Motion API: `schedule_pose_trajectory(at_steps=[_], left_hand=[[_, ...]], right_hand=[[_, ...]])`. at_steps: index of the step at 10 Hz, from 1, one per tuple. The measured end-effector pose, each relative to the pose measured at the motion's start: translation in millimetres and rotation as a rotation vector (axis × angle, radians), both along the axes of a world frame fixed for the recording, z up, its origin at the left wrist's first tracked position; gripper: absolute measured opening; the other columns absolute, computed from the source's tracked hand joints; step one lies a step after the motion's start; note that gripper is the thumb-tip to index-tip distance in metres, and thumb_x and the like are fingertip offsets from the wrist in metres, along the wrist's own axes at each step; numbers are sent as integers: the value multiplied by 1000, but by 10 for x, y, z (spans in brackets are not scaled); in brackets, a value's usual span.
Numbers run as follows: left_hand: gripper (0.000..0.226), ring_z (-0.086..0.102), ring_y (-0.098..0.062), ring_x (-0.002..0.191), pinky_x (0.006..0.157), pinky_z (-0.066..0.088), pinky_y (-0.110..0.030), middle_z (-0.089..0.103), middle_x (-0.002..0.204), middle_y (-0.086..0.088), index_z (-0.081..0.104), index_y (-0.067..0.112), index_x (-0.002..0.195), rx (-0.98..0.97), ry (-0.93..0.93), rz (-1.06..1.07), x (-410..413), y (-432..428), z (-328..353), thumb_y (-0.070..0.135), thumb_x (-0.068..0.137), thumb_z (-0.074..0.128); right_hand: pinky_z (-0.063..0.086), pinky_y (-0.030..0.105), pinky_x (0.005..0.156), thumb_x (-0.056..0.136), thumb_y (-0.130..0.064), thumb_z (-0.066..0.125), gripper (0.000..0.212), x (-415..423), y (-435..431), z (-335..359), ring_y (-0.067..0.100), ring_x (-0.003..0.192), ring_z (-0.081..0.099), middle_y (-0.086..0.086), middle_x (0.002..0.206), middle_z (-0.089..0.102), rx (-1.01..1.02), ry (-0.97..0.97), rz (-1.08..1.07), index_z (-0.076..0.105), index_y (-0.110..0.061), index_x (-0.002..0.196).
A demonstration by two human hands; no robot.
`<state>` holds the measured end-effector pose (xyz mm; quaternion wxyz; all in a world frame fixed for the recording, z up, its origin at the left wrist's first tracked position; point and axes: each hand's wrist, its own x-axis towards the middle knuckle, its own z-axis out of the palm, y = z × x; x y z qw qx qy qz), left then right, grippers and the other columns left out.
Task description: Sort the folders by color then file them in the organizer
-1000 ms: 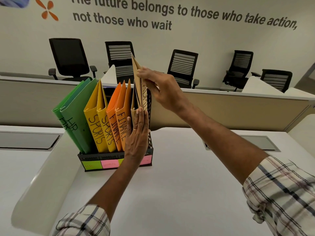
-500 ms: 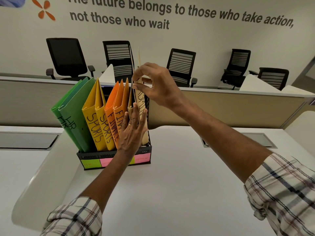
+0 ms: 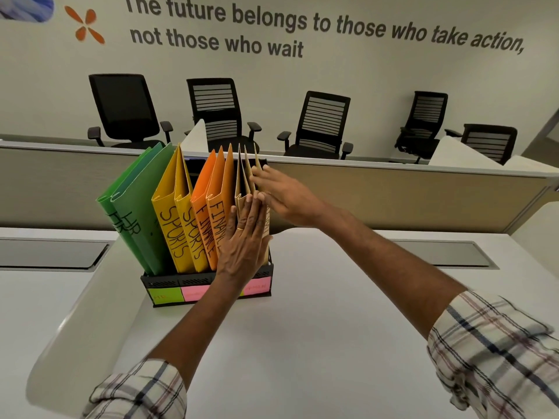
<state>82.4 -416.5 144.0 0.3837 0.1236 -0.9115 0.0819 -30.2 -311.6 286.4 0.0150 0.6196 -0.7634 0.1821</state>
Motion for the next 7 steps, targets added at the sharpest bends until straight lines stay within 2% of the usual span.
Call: schedule_pose_trajectory(at_steps=[1,3,6,7], left_hand=[[76,2,-31,158,128,7,-48,-4,170,-17,0,5,161,22,26,2,1,1,-23,30,105,45],[77,-3,-30,158,129,1,-46,-8,170,-15,-2,6,161,0,39,11,14,-47,-31,26,104,45],[74,2,-31,158,129,5,-48,-3,171,-16,5,6,162,67,19,8,231,69,-102,23,102,44],[71,0,-29,159,129,6,-47,-3,171,-14,6,8,162,116,-4,3,345,296,-130,31,104,38]], right_hand=[[8,35,126,109,-36,29,57,-22,-8,-202,14,155,-2,2,169,6,76,-75,9,14,-14,160],[2,26,123,109,-40,27,62,31,3,-339,8,154,-11,-3,168,-11,12,-203,-2,2,-16,160],[6,34,125,108,-43,26,62,255,347,-589,6,154,-11,-6,169,-6,-117,-229,-138,3,-20,161],[6,36,127,108,-43,26,62,445,680,-830,7,154,-11,-6,169,-5,-120,-195,-225,3,-21,161]])
